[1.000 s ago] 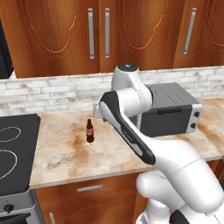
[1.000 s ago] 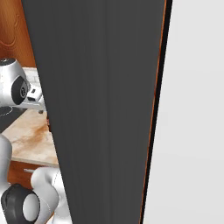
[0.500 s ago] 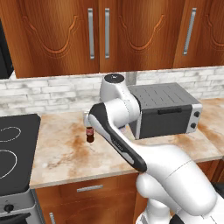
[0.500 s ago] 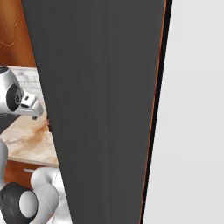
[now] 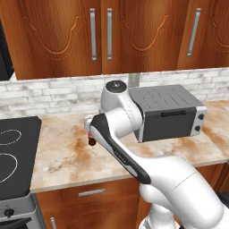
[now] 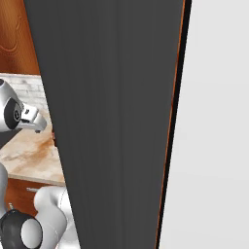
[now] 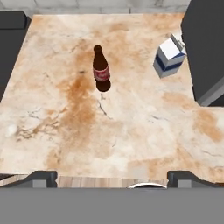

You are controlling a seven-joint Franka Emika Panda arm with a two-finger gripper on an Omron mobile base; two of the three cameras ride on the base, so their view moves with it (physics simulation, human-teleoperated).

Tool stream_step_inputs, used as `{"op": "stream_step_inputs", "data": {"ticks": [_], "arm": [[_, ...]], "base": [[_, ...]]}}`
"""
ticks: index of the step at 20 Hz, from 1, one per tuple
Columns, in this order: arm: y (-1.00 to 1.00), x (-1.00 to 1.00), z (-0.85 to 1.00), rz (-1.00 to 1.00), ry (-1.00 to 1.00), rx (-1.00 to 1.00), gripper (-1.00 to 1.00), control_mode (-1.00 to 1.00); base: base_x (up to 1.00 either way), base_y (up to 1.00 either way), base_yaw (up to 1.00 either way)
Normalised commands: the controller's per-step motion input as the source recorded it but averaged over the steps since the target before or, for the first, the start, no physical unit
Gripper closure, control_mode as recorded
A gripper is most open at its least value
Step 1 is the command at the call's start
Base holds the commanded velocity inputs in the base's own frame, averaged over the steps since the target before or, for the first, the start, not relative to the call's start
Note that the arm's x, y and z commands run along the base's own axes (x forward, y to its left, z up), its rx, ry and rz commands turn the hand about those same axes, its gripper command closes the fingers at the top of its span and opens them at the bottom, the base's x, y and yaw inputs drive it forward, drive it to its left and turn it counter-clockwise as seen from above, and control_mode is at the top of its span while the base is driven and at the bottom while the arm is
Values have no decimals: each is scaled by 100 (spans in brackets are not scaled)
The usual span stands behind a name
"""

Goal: Move the drinks to the dining counter.

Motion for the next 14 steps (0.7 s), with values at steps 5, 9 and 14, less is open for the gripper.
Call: {"op": "stream_step_inputs", "data": {"ticks": [5,9,14], "arm": [[0,3,-11,0,-7,0,-100,-100],[-3,19,-3,0,0,0,-100,-100],[-1,23,-5,0,0,1,-100,-100]], "base": [[0,0,0],[0,0,0],[0,0,0]]}}
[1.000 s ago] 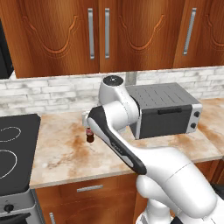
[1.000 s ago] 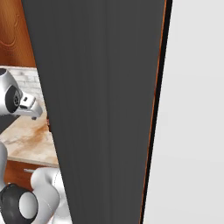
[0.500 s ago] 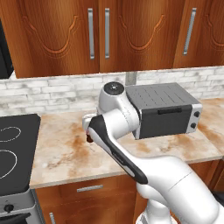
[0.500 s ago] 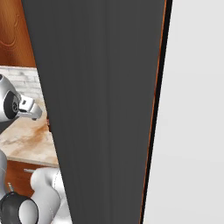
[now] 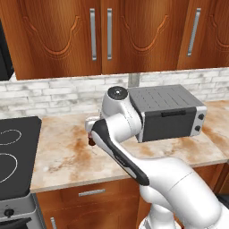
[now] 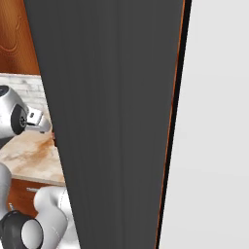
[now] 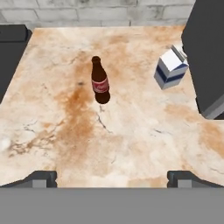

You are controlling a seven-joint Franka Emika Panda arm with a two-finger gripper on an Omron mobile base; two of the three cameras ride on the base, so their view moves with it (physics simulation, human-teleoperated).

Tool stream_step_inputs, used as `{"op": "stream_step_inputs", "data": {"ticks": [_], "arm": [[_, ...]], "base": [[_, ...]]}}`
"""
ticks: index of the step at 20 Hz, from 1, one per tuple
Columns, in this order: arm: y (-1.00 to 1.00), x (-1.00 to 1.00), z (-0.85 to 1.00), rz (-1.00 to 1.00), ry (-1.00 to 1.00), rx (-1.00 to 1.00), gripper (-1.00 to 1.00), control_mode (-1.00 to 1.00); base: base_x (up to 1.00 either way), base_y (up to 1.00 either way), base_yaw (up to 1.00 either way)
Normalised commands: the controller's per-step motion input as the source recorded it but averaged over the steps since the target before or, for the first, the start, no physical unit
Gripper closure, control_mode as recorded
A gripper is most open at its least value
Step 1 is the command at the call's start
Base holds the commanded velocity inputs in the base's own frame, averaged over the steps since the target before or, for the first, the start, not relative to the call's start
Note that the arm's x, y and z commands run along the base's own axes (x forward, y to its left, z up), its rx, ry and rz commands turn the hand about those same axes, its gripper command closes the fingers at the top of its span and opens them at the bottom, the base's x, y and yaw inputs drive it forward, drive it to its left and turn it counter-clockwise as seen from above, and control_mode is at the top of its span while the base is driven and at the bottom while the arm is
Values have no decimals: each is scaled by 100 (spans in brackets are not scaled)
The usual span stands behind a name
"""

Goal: Move the drinks to the dining counter.

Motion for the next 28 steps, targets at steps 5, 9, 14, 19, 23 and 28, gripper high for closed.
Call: {"op": "stream_step_inputs", "data": {"ticks": [5,9,14,19,23,28], "arm": [[0,22,-7,2,0,0,-100,-100],[0,29,-11,6,0,0,-100,-100],[0,30,-19,7,0,0,-100,-100],[0,29,-17,7,0,0,-100,-100],[9,29,-24,3,0,0,-100,-100],[12,26,-24,0,0,0,-100,-100]], "base": [[0,0,0],[0,0,0],[0,0,0],[0,0,0],[0,0,0],[0,0,0]]}}
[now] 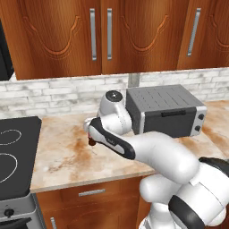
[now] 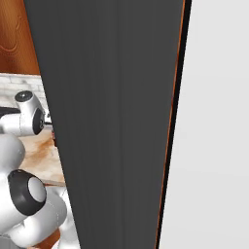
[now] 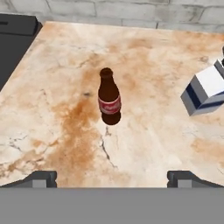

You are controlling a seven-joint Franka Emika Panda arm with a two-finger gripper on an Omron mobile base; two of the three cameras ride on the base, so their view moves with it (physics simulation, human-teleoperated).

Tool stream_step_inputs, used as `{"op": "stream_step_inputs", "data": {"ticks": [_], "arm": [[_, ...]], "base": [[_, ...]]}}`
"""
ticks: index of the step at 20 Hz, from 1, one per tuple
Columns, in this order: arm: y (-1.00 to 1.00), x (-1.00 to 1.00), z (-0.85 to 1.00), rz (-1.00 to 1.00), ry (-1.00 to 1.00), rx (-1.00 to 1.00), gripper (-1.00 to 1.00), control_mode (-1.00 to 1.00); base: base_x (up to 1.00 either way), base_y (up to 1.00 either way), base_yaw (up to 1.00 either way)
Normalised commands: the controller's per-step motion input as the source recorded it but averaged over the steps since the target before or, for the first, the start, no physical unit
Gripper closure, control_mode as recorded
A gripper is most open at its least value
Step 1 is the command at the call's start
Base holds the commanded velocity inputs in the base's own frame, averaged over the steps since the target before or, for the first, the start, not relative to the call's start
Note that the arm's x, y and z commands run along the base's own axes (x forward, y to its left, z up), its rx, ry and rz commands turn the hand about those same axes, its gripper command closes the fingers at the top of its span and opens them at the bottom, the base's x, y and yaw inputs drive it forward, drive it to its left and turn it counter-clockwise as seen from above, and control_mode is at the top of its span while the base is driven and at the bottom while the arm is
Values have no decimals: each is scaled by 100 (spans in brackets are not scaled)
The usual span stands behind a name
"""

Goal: Move the drinks to the dining counter.

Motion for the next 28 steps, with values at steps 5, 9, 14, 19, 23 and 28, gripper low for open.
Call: {"op": "stream_step_inputs", "data": {"ticks": [5,9,14,19,23,28], "arm": [[7,18,-13,0,0,0,-100,-100],[0,20,-2,0,0,0,-100,-100],[4,22,-7,0,0,0,-100,-100],[8,26,-15,0,0,0,-100,-100],[10,26,-18,0,0,0,-100,-100],[10,23,-17,0,0,0,-100,-100]], "base": [[0,0,0],[0,0,0],[0,0,0],[0,0,0],[0,0,0],[0,0,0]]}}
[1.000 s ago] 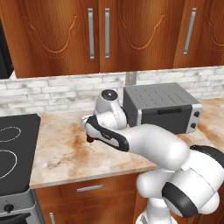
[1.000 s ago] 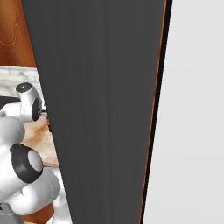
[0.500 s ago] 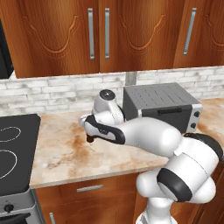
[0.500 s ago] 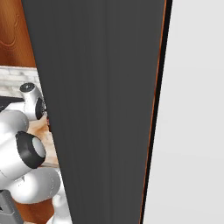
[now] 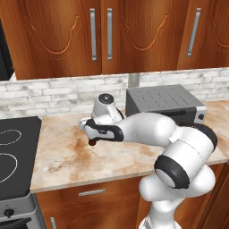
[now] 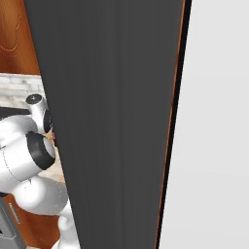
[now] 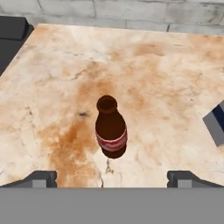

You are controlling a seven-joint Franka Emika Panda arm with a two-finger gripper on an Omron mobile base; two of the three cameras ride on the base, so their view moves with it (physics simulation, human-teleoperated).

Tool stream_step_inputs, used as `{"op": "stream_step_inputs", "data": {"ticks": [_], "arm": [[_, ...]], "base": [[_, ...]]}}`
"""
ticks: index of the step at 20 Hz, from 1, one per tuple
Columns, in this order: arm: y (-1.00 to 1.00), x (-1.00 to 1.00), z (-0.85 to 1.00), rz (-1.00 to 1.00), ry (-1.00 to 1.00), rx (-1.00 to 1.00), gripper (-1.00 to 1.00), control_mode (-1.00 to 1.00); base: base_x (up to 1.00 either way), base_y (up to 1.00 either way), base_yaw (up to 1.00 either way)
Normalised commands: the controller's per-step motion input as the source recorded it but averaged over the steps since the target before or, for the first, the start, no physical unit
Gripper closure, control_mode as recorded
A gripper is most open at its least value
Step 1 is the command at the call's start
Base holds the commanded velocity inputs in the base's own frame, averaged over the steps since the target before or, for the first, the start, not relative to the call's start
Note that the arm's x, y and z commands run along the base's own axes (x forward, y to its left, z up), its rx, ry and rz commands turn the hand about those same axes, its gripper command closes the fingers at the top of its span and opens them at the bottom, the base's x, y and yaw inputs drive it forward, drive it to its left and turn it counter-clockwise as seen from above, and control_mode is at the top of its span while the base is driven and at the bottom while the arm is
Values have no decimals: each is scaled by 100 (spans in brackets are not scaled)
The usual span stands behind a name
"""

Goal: Move the drinks to the dining counter.

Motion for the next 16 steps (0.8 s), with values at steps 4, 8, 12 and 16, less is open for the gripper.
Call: {"op": "stream_step_inputs", "data": {"ticks": [4,8,12,16], "arm": [[12,24,-17,0,0,0,-100,-100],[6,21,-16,1,0,0,-100,-100],[0,13,-10,3,0,0,-100,-100],[0,14,-11,2,0,0,-100,-100]], "base": [[0,0,0],[0,0,0],[0,0,0],[0,0,0]]}}
